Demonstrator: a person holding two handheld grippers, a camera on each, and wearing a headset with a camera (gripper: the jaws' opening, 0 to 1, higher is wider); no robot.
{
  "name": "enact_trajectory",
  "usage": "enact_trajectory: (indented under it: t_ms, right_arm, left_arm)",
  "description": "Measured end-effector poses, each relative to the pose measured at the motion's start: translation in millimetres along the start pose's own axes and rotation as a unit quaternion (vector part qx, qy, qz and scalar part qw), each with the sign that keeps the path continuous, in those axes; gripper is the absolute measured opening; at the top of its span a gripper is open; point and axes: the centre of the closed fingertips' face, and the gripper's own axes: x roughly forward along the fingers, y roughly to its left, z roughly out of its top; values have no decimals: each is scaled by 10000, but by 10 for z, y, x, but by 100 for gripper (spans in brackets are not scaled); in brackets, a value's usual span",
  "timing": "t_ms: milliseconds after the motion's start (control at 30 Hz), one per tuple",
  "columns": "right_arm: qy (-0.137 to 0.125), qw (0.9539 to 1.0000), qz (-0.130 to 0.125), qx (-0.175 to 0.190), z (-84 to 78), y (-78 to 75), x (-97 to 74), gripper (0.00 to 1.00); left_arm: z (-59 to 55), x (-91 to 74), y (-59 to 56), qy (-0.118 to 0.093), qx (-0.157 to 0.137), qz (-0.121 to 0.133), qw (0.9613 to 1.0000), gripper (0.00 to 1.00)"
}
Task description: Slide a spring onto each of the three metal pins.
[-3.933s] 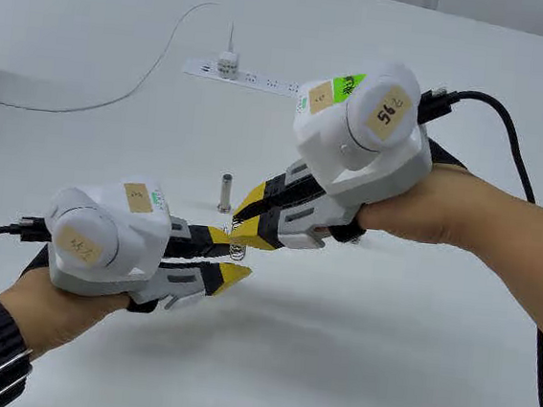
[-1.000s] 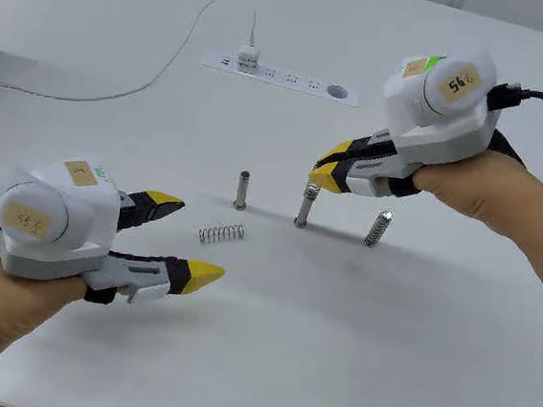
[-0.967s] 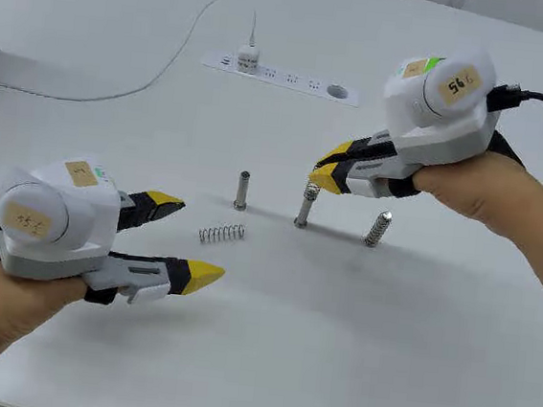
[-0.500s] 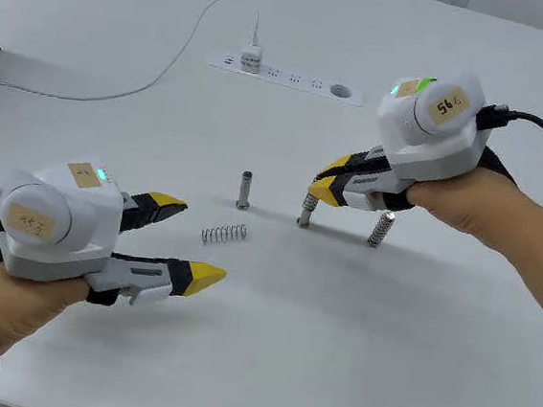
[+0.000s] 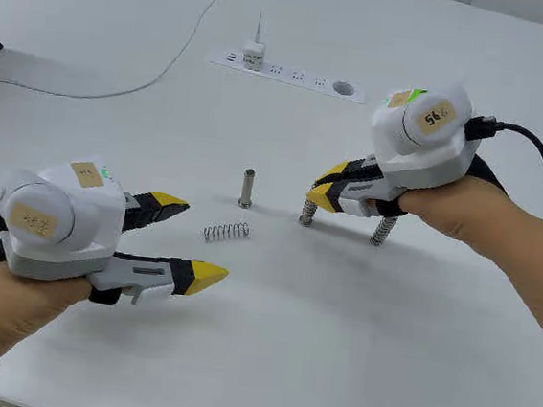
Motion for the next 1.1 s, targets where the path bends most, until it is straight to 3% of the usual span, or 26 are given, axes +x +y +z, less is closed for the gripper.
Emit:
enact_trajectory:
  t_ms: [433,1100]
  right_arm:
    - [144,9999,-43,-11,-83,25,49,12]
    - [33,9999,-85,-76,-13,38,-39,19]
  left_arm:
    - [-14,1,-9,19,-3,-8,10000,58]
    - [-3,-3,-15,17,5,-14,10000,58]
